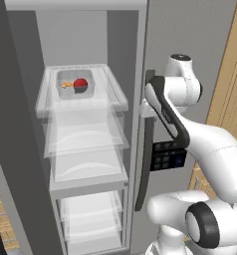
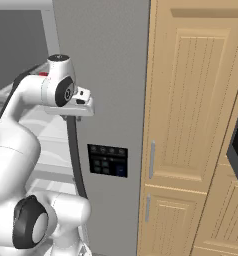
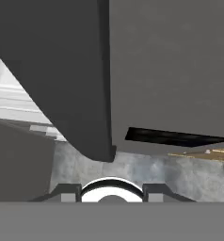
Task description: Place the tupperware containing the shrimp and onion meal in the microwave. Close the microwave door and press the start button to reheat the meal.
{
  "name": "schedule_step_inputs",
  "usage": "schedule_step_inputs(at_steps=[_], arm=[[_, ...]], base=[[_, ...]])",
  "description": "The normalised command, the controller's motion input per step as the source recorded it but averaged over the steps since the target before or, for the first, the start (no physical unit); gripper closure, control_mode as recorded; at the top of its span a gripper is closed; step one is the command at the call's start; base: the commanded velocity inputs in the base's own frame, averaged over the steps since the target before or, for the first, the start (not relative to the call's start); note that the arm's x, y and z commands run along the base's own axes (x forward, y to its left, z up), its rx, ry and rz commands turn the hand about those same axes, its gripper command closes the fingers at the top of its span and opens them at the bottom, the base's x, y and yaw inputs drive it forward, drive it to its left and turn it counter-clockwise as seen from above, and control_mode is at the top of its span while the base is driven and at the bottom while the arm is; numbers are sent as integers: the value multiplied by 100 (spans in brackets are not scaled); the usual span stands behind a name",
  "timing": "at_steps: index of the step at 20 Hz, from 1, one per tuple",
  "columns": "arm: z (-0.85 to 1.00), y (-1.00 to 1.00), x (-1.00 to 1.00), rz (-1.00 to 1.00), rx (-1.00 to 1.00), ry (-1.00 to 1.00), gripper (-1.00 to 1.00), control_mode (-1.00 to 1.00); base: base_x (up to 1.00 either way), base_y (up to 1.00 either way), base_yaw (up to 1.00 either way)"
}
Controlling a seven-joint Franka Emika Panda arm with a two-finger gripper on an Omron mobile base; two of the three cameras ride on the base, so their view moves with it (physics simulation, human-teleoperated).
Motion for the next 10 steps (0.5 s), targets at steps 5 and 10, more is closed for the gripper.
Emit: schedule_step_inputs(at_steps=[5,10], arm=[[-2,26,-17,10,-5,-10,-100,-100],[1,49,-41,21,-8,-39,-100,-100]], base=[[0,0,0],[0,0,0]])
